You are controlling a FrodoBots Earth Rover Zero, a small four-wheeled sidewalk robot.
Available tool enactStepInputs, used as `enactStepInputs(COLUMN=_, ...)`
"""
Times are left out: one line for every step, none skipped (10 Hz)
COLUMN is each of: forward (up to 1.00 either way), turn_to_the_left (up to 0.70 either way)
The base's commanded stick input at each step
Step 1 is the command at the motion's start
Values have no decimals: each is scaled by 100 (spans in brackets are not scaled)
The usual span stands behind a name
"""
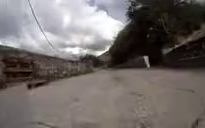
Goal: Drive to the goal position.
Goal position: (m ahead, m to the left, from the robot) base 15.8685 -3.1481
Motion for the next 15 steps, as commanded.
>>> enactStepInputs(forward=100, turn_to_the_left=0)
enactStepInputs(forward=100, turn_to_the_left=0)
enactStepInputs(forward=100, turn_to_the_left=0)
enactStepInputs(forward=100, turn_to_the_left=0)
enactStepInputs(forward=100, turn_to_the_left=0)
enactStepInputs(forward=100, turn_to_the_left=0)
enactStepInputs(forward=100, turn_to_the_left=0)
enactStepInputs(forward=100, turn_to_the_left=0)
enactStepInputs(forward=100, turn_to_the_left=0)
enactStepInputs(forward=100, turn_to_the_left=0)
enactStepInputs(forward=100, turn_to_the_left=0)
enactStepInputs(forward=100, turn_to_the_left=0)
enactStepInputs(forward=100, turn_to_the_left=0)
enactStepInputs(forward=100, turn_to_the_left=0)
enactStepInputs(forward=100, turn_to_the_left=0)
